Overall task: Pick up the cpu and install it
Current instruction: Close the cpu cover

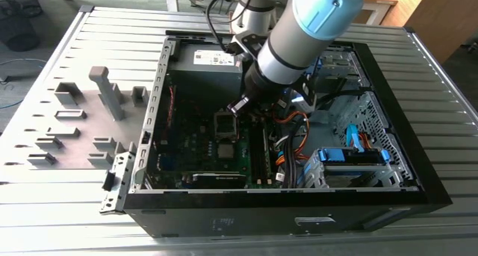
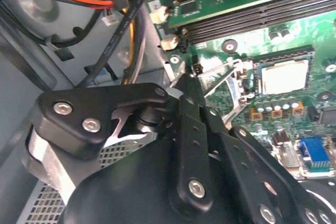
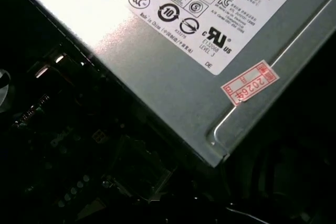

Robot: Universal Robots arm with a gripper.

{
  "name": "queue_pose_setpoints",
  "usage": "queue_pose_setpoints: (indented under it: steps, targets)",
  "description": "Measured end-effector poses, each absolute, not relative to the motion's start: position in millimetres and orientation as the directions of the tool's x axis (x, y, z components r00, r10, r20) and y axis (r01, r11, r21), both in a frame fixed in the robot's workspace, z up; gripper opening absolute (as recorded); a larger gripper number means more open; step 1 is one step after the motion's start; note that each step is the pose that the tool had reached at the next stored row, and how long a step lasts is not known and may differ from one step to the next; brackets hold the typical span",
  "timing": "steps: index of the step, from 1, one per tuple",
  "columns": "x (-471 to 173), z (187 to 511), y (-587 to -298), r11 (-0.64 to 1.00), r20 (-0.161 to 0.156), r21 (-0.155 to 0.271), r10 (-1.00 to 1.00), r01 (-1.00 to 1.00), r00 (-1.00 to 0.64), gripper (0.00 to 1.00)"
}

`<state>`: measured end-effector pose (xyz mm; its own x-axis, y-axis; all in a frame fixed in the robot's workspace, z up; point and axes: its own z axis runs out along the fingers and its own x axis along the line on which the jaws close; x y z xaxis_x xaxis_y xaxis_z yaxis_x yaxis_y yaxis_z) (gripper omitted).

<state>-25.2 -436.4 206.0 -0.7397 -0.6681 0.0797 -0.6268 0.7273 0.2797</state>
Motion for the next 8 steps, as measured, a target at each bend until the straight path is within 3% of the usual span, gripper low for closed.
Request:
queue_pose_setpoints:
  steps: [8]
  targets:
    - [-25.2,210.7,-443.1,0.727,0.080,0.280,-0.668,-0.627,-0.740,0.11]
